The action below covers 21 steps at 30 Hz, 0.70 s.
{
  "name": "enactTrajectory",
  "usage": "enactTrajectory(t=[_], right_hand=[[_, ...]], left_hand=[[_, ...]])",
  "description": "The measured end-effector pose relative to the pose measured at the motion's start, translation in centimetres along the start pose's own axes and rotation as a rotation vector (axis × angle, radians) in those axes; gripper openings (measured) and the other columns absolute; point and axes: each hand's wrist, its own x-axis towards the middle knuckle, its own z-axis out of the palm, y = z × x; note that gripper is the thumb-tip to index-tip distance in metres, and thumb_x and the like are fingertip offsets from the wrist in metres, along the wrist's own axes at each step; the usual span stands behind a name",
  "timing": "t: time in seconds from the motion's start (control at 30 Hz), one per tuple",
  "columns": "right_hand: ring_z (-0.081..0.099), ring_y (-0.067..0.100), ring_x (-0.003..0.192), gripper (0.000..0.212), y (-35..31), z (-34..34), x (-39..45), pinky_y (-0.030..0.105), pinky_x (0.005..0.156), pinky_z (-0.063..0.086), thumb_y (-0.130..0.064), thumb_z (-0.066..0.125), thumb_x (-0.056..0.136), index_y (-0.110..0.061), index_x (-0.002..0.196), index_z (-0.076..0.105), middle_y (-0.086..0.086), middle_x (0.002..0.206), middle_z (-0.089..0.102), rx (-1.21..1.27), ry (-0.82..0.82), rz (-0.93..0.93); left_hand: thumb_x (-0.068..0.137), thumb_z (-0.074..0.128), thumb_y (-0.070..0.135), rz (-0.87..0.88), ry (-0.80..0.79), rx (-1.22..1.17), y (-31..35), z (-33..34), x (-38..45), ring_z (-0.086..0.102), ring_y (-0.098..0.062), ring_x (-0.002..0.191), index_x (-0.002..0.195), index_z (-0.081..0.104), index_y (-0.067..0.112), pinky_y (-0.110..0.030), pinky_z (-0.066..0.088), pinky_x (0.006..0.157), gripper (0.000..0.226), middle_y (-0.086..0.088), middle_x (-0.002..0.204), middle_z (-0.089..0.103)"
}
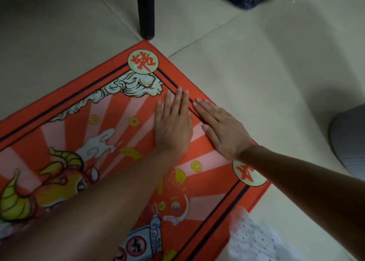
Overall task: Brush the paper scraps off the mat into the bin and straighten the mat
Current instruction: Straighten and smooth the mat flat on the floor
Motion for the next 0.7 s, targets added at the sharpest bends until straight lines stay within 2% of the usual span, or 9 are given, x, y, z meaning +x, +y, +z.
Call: enactTrajectory(t=[0.13, 0.3, 0.4, 0.53, 0.7], right_hand=[[0.009, 0.008, 0.148, 0.053, 0.1, 0.0, -0.1, 0.031, 0.121, 0.015, -0.031, 0.023, 0.103, -0.016, 0.154, 0.019, -0.002, 0.161, 0.016, 0.039, 0.030, 0.014], [0.010, 0.012, 0.149, 0.055, 0.0, 0.0, -0.3, 0.033, 0.121, 0.015, -0.034, 0.020, 0.103, -0.013, 0.154, 0.018, 0.001, 0.161, 0.016, 0.044, 0.029, 0.001], [0.006, 0.013, 0.149, 0.057, 0.4, 0.0, -2.5, 0.034, 0.121, 0.011, -0.036, 0.021, 0.102, -0.013, 0.154, 0.015, 0.002, 0.161, 0.012, -0.002, 0.001, -0.020], [0.007, 0.014, 0.149, 0.058, 0.9, -0.4, -5.4, 0.034, 0.121, 0.013, -0.034, 0.024, 0.102, -0.012, 0.154, 0.015, 0.000, 0.162, 0.011, -0.048, -0.013, -0.027], [0.007, 0.013, 0.149, 0.058, 1.0, -0.8, -8.4, 0.035, 0.120, 0.016, -0.034, 0.024, 0.102, -0.012, 0.154, 0.015, -0.001, 0.162, 0.011, -0.026, -0.025, 0.024]], left_hand=[[0.100, 0.013, 0.035, -0.045, -0.008, -0.017, 3.2, 1.1, -1.6, 0.007, -0.022, 0.152, 0.156, 0.015, 0.010, -0.040, 0.006, 0.122, 0.061, -0.006, 0.165, 0.011], [0.103, 0.019, 0.035, -0.005, 0.025, 0.018, 2.9, 1.4, -2.1, 0.016, -0.024, 0.151, 0.154, 0.023, 0.006, -0.042, 0.014, 0.122, 0.060, -0.011, 0.163, 0.019], [0.104, 0.023, 0.035, 0.016, 0.026, 0.005, 2.8, 1.3, -2.0, 0.014, -0.027, 0.151, 0.156, 0.023, 0.013, -0.043, 0.012, 0.121, 0.057, -0.010, 0.163, 0.018], [0.104, 0.030, 0.032, 0.087, 0.027, 0.004, 2.4, 1.2, -2.2, 0.013, -0.032, 0.151, 0.153, 0.031, 0.028, -0.049, 0.013, 0.120, 0.050, 0.002, 0.163, 0.023], [0.101, 0.041, 0.023, 0.208, 0.007, -0.042, 2.1, 0.5, -2.4, 0.016, -0.023, 0.151, 0.151, 0.034, 0.034, -0.053, 0.012, 0.120, 0.053, 0.008, 0.160, 0.028]])
